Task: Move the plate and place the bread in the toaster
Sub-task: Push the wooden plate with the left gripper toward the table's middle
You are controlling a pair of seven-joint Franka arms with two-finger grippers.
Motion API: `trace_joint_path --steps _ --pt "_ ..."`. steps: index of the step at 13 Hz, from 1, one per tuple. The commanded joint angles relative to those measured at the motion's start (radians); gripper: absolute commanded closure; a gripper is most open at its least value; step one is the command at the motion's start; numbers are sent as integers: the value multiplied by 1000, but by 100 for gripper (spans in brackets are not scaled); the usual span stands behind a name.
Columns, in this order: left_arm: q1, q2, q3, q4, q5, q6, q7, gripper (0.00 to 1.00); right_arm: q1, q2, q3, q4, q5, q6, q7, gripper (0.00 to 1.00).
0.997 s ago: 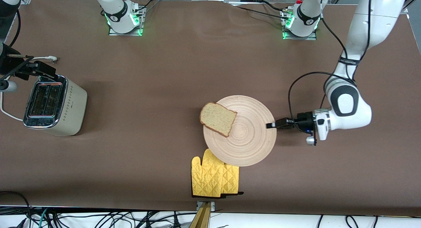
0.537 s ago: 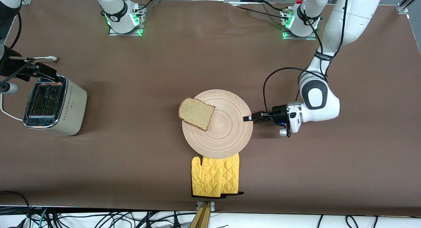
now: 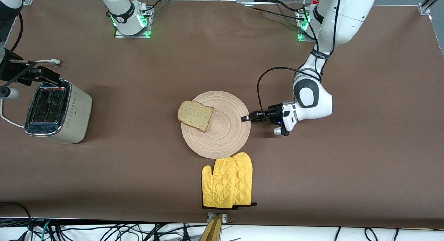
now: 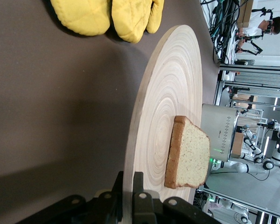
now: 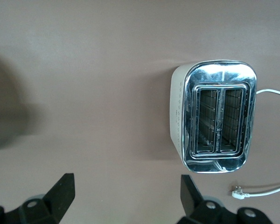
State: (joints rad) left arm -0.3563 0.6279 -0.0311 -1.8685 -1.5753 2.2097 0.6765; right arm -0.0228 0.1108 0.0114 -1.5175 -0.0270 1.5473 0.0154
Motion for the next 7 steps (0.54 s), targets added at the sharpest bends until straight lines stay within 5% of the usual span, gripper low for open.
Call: trace_joint_path --steps 1,7 --pt "-45 -2 36 -11 -41 -18 35 100 -3 3 4 19 4 -6 15 0" --pt "-141 59 91 -1 -121 -18 75 100 -2 3 5 19 2 -4 5 0"
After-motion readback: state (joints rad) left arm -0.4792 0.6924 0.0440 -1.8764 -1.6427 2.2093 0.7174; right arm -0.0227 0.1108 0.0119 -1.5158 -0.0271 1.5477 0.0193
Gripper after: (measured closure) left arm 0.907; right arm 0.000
